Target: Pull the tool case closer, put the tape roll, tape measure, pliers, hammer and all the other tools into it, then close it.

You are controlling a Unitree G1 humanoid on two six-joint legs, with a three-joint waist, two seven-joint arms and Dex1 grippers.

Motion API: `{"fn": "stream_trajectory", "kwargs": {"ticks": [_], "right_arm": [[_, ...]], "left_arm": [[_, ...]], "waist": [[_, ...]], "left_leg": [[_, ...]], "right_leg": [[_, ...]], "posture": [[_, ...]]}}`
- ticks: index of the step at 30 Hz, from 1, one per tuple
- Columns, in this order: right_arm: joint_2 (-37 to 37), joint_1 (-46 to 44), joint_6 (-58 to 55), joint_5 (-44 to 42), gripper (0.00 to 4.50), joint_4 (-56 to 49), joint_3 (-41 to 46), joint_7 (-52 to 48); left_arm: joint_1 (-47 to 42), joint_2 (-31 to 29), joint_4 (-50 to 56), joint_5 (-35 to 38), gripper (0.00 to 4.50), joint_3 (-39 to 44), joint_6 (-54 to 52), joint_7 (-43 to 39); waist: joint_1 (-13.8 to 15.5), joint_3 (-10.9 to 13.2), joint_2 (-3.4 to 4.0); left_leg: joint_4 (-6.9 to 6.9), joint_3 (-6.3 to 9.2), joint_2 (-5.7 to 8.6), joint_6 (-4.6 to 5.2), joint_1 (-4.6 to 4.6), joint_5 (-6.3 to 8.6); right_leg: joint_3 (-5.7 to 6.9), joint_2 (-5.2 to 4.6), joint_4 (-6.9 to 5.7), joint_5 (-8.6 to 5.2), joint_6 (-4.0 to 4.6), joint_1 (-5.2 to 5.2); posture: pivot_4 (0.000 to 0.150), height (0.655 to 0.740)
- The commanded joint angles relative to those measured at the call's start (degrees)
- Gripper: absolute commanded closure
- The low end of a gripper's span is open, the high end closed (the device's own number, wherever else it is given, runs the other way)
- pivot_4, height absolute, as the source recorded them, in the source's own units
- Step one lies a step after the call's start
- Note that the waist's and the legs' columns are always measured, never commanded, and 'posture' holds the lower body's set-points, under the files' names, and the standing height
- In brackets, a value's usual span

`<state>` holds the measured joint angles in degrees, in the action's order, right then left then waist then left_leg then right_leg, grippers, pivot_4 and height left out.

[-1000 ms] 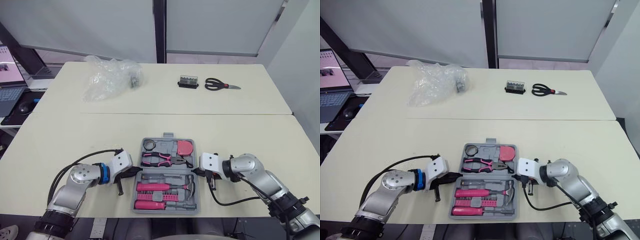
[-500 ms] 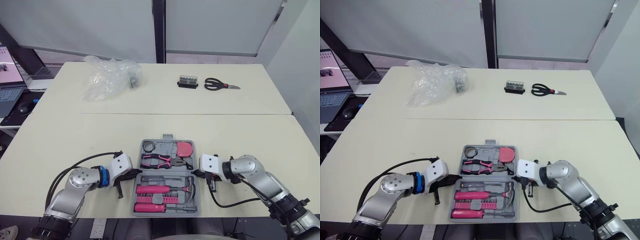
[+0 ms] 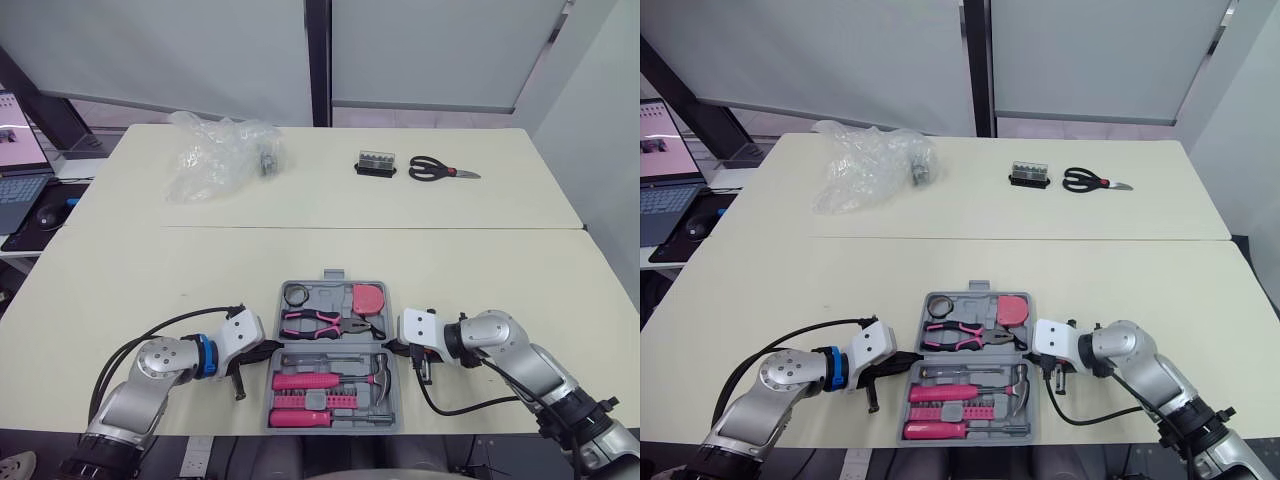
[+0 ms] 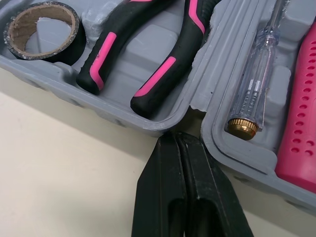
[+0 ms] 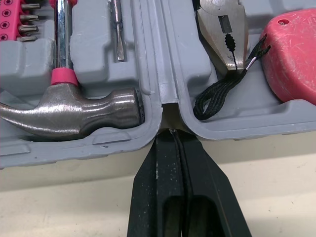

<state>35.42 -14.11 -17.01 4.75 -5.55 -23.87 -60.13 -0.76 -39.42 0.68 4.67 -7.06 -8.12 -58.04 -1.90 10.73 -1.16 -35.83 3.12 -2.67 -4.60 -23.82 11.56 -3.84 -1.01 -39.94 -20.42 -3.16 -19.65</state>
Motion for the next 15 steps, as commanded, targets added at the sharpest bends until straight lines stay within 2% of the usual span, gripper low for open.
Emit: {"fn": "stream_trajectory", "kwargs": {"ticks": [1, 6, 11, 13, 15], "right_arm": [[-0.58, -0.1, 0.46, -1.25, 4.48, -2.84, -0.86, -1.19], [2.0, 0.6, -2.22, -2.16, 4.48, -4.25, 2.08, -1.13], [6.58, 3.35, -0.01, -3.45, 4.48, -6.78, 6.71, -0.4], [7.6, 5.2, 0.82, -4.29, 4.48, -8.21, 9.07, 0.53], [7.63, 6.73, -3.09, -6.75, 4.48, -10.7, 11.29, 0.69]], "left_arm": [[0.11, 0.15, 0.47, -0.23, 4.5, -1.23, 0.46, 0.0], [1.85, -2.09, 0.8, 1.69, 4.5, 2.88, 0.93, -0.27], [3.27, -6.56, 0.68, 4.72, 4.5, 8.92, 3.22, -1.64], [4.49, -8.1, 5.01, 7.96, 4.5, 10.59, 3.09, -4.55], [7.46, -9.79, 13.11, 12.39, 4.5, 10.59, 0.97, -8.28]], "waist": [[0.0, 0.0, 0.0], [-0.02, 0.0, 0.0], [0.06, 0.01, 0.01], [0.14, 0.01, 0.0], [0.11, 0.01, 0.0]], "left_leg": [[0.0, 0.0, 0.0, 0.0, 0.0, 0.0], [0.0, 0.0, 0.0, 0.0, -0.01, 0.0], [0.04, 0.0, 0.0, 0.0, -0.04, 0.0], [0.03, -0.01, 0.0, 0.0, -0.04, 0.0], [0.04, -0.02, -0.01, 0.0, -0.04, 0.0]], "right_leg": [[0.0, 0.0, 0.0, 0.0, 0.0, 0.0], [-0.01, 0.0, 0.0, 0.0, 0.0, -0.01], [0.0, -0.02, 0.03, 0.0, 0.0, -0.05], [0.0, -0.02, 0.03, 0.0, 0.0, -0.04], [-0.01, -0.03, 0.05, 0.0, 0.0, -0.02]], "posture": [[0.15, 0.74], [0.15, 0.74], [0.15, 0.74], [0.15, 0.74], [0.15, 0.74]]}}
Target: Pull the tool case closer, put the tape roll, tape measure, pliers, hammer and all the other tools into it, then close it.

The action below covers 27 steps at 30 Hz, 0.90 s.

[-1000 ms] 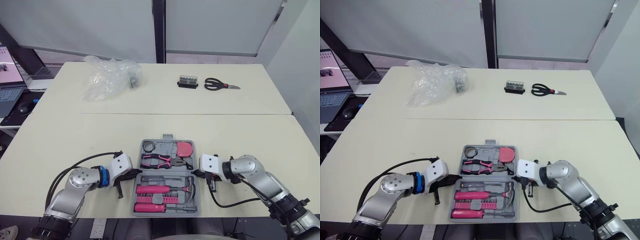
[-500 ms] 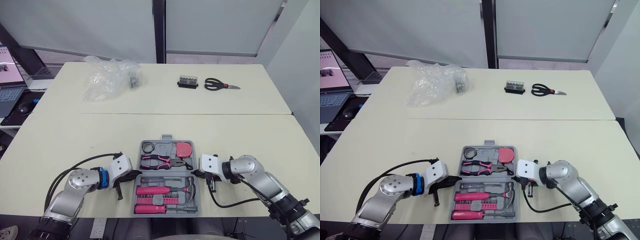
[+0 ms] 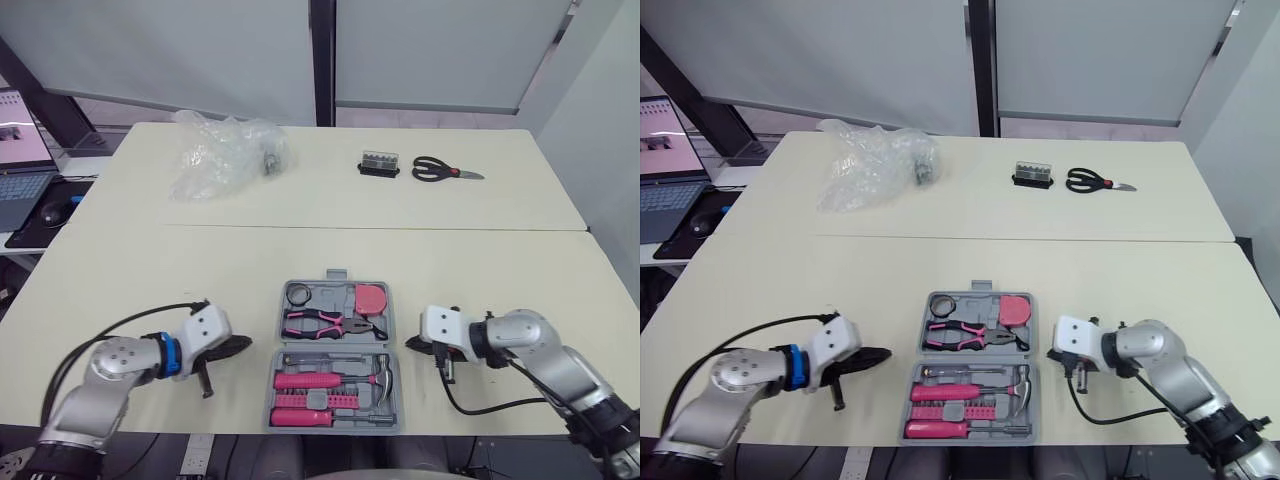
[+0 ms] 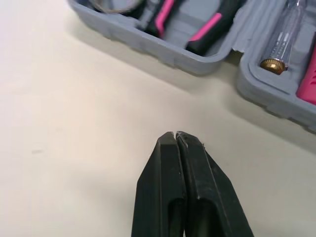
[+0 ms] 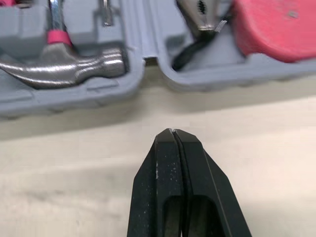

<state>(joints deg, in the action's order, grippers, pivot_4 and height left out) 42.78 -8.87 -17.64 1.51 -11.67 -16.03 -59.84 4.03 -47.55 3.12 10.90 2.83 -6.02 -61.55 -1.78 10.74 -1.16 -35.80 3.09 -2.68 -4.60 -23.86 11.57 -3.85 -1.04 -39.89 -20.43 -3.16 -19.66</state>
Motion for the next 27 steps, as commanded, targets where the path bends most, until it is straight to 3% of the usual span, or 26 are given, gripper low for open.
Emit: {"fn": "stream_trajectory", "kwargs": {"ticks": [1, 4, 12, 17, 24, 27], "right_arm": [[0.06, 1.91, -3.6, -4.41, 4.48, -5.53, 3.97, 0.43], [-1.61, 3.58, -7.81, -6.64, 4.48, -9.57, 4.12, 1.84], [-2.35, 5.02, -13.56, -7.79, 4.48, -13.39, 3.19, 4.54], [-1.58, 5.07, -13.73, -8.11, 4.48, -13.57, 3.17, 4.8], [-0.35, 4.27, -12.76, -6.78, 4.48, -12.51, 2.88, 5.59], [-1.58, 2.11, -18.0, -9.05, 4.48, -11.44, 4.2, 6.47]], "left_arm": [[3.97, -2.45, 13.7, 7.34, 4.5, 0.25, -1.83, -6.0], [7.33, -4.61, 20.83, 4.95, 4.5, -5.78, -0.73, -8.9], [0.18, 1.01, 17.28, -5.67, 4.5, -18.95, 0.04, -4.68], [-2.57, 3.64, 13.1, -9.3, 4.5, -22.85, 0.56, -3.11], [-2.3, 2.46, 10.19, -12.15, 4.5, -24.69, 2.09, -2.96], [-2.12, 1.91, 9.95, -12.81, 4.5, -25.07, 2.57, -2.77]], "waist": [[-0.02, 0.0, 0.0], [-0.03, 0.0, 0.0], [0.05, 0.01, 0.03], [0.0, 0.01, 0.02], [-0.01, 0.01, 0.03], [-0.1, 0.0, 0.03]], "left_leg": [[0.0, 0.0, 0.01, 0.0, -0.01, 0.0], [0.04, -0.06, 0.0, -0.01, 0.0, 0.01], [0.01, -0.04, 0.02, 0.0, 0.02, 0.0], [0.03, -0.04, 0.02, 0.0, -0.02, 0.01], [0.01, -0.03, 0.01, 0.0, 0.02, 0.01], [0.01, -0.03, 0.0, 0.0, 0.04, 0.0]], "right_leg": [[-0.01, -0.01, 0.01, 0.0, 0.0, 0.01], [-0.07, -0.01, 0.07, 0.0, 0.0, 0.03], [-0.09, 0.04, 0.03, -0.01, -0.01, 0.02], [-0.07, 0.06, 0.05, -0.01, -0.01, -0.03], [-0.08, 0.06, 0.04, -0.01, 0.0, 0.02], [-0.08, 0.06, 0.03, -0.01, 0.0, 0.03]], "posture": [[0.15, 0.74], [0.15, 0.74], [0.15, 0.74], [0.15, 0.74], [0.15, 0.74], [0.15, 0.74]]}}
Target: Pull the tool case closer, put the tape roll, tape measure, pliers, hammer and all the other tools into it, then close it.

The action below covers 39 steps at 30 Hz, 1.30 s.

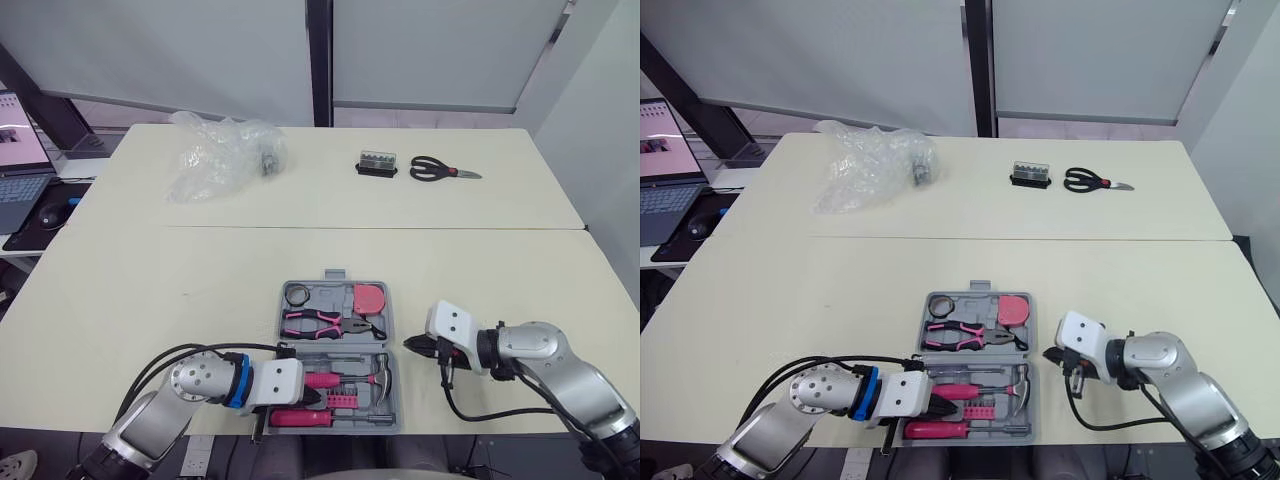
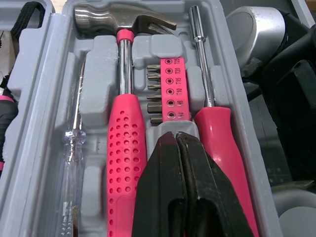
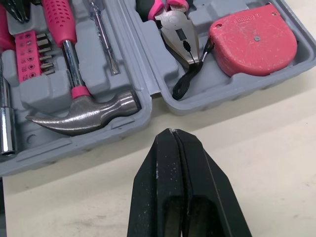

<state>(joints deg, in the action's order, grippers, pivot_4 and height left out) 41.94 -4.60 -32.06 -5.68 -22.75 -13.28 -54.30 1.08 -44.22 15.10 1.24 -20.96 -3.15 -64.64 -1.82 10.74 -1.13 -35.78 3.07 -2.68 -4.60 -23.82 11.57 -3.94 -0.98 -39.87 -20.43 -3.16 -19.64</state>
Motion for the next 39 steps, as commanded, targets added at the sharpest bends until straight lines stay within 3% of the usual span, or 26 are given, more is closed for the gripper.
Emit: {"fn": "stream_trajectory", "kwargs": {"ticks": [1, 9, 19, 27, 39], "right_arm": [[-1.42, -3.15, -6.1, -3.5, 4.48, -0.02, 2.13, 0.92], [-6.37, -15.93, -29.63, -12.36, 2.68, 10.04, 4.03, 2.98], [-14.25, -23.42, -37.79, -17.03, 0.04, 22.53, 9.01, 9.06], [-22.11, -21.55, -34.62, -16.61, 0.04, 24.22, 12.3, 17.98], [-28.14, -22.53, -37.62, -22.93, 0.04, 26.8, 15.79, 18.14]], "left_arm": [[0.75, -1.51, -2.27, -3.36, 4.5, -1.36, -0.21, 0.47], [-1.78, -1.15, -4.5, -5.09, 4.5, -3.23, 0.49, 0.41], [-3.53, -0.98, -5.43, -5.43, 4.5, -4.72, 0.75, 0.46], [-3.76, -1.18, -5.5, -5.61, 4.5, -5.33, 0.6, -0.19], [-3.15, -3.13, -6.62, -7.31, 4.5, -6.27, 3.47, -1.27]], "waist": [[-0.07, 0.0, 0.01], [-0.03, -0.04, 0.07], [0.08, -0.08, 0.14], [-0.01, -0.11, 0.2], [-0.22, -0.23, 0.3]], "left_leg": [[0.0, -0.01, 0.0, 0.0, 0.01, 0.0], [-0.01, 0.01, 0.0, 0.0, 0.03, 0.0], [0.0, 0.01, 0.06, 0.01, 0.01, 0.0], [0.01, 0.0, 0.05, 0.01, 0.01, 0.0], [0.06, -0.01, 0.01, 0.01, 0.03, 0.0]], "right_leg": [[-0.01, 0.0, -0.01, 0.0, 0.0, 0.0], [0.0, 0.0, -0.03, 0.01, 0.01, 0.03], [-0.01, -0.03, -0.03, 0.01, 0.0, 0.02], [-0.02, -0.02, -0.04, 0.01, 0.0, -0.01], [-0.04, 0.02, -0.04, 0.01, 0.0, -0.03]], "posture": [[0.15, 0.74], [0.15, 0.74], [0.15, 0.74], [0.15, 0.74], [0.15, 0.74]]}}
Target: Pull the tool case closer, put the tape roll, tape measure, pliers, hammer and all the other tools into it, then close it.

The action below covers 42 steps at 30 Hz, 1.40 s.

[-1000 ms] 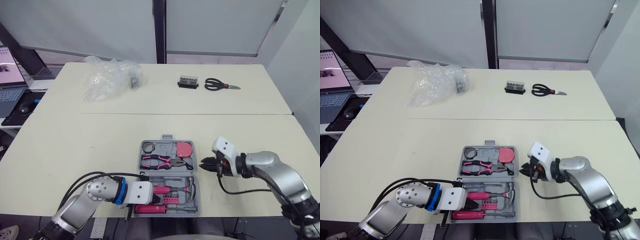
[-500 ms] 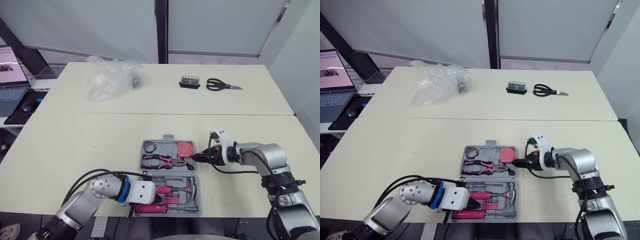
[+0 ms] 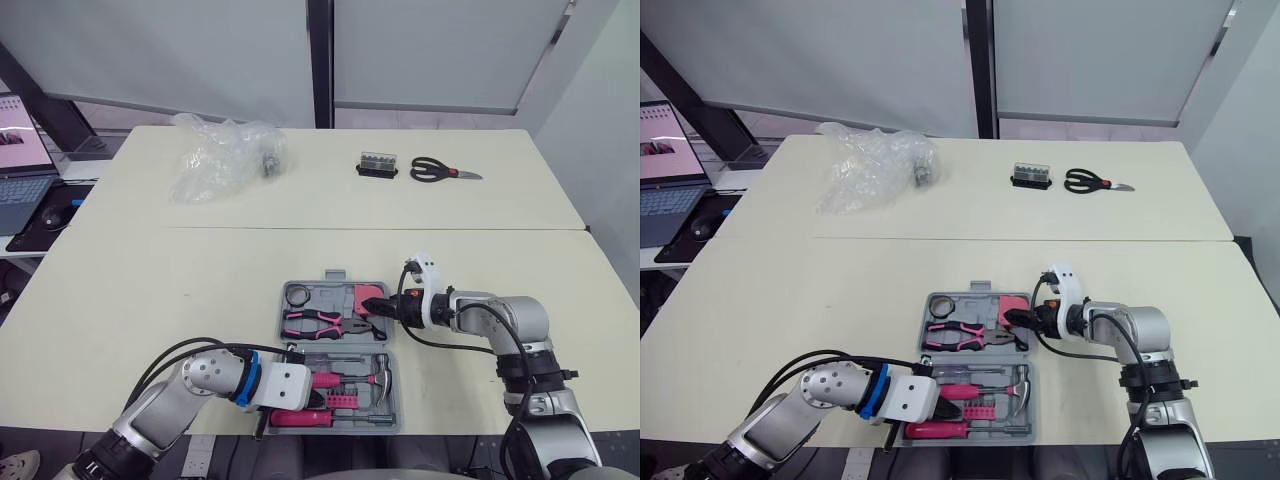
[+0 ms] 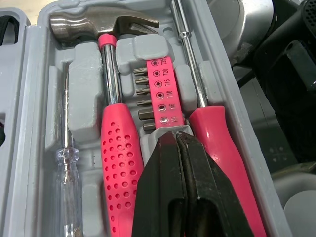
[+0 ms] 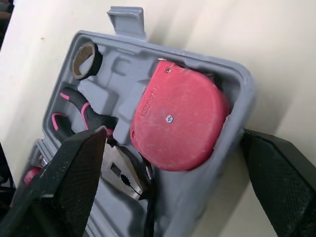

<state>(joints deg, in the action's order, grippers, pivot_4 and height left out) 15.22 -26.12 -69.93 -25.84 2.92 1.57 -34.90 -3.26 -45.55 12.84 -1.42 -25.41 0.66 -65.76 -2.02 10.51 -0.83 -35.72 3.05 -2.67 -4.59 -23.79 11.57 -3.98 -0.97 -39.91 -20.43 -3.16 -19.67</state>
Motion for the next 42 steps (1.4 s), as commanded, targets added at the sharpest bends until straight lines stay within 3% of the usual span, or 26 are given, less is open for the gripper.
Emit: {"fn": "stream_trajectory", "kwargs": {"ticks": [1, 12, 26, 31, 35, 42], "right_arm": [[-1.9, -1.43, 0.75, -3.32, 0.04, 1.82, 1.38, -1.64], [0.67, -3.35, 14.19, -2.68, 0.04, 0.87, -6.82, -14.11], [13.14, -2.63, 21.75, -2.06, 0.04, -12.82, -15.07, -25.19], [15.16, -1.85, 23.82, -1.41, 0.04, -16.2, -16.02, -26.06], [18.98, -1.21, 24.01, -2.07, 0.04, -22.05, -16.39, -27.6], [27.37, 2.38, 26.02, -2.76, 0.04, -32.24, -15.63, -31.31]], "left_arm": [[1.24, -1.97, -4.7, -4.81, 4.5, -1.98, 0.09, -0.16], [2.24, -2.65, -6.12, -6.25, 4.5, -3.46, 2.9, -0.61], [3.75, -0.91, -4.82, -1.66, 4.5, 0.34, 1.46, 2.45], [6.47, -0.27, 0.46, 4.95, 4.5, 5.62, -2.78, 3.92], [14.7, -3.06, 11.85, 17.44, 4.5, 15.35, -13.43, 4.33], [27.18, -8.23, 10.39, 19.9, 4.5, 28.5, -14.77, 3.6]], "waist": [[-0.17, -0.01, 0.02], [-1.47, -0.06, 0.13], [-1.08, -0.07, 0.15], [-1.12, -0.03, 0.1], [-1.27, 0.14, -0.11], [-0.85, 0.21, -0.15]], "left_leg": [[0.01, 0.0, -0.01, 0.0, 0.0, 0.0], [0.11, -0.05, -0.06, 0.0, 0.03, 0.0], [0.11, -0.05, -0.04, 0.0, 0.01, 0.0], [0.12, -0.04, -0.05, 0.0, -0.03, 0.0], [0.12, -0.04, -0.08, 0.0, -0.19, 0.0], [0.17, -0.04, -0.06, 0.0, -0.29, 0.0]], "right_leg": [[0.0, 0.01, 0.0, 0.0, 0.0, -0.01], [-0.08, 0.09, 0.0, 0.0, 0.0, -0.08], [-0.08, 0.05, 0.03, -0.01, 0.0, -0.07], [-0.07, 0.06, 0.03, -0.01, 0.0, -0.13], [-0.07, 0.07, -0.03, -0.01, 0.0, -0.34], [-0.04, -0.02, 0.03, -0.02, 0.03, -0.44]], "posture": [[0.15, 0.74], [0.15, 0.74], [0.15, 0.74], [0.15, 0.74], [0.15, 0.74], [0.15, 0.74]]}}
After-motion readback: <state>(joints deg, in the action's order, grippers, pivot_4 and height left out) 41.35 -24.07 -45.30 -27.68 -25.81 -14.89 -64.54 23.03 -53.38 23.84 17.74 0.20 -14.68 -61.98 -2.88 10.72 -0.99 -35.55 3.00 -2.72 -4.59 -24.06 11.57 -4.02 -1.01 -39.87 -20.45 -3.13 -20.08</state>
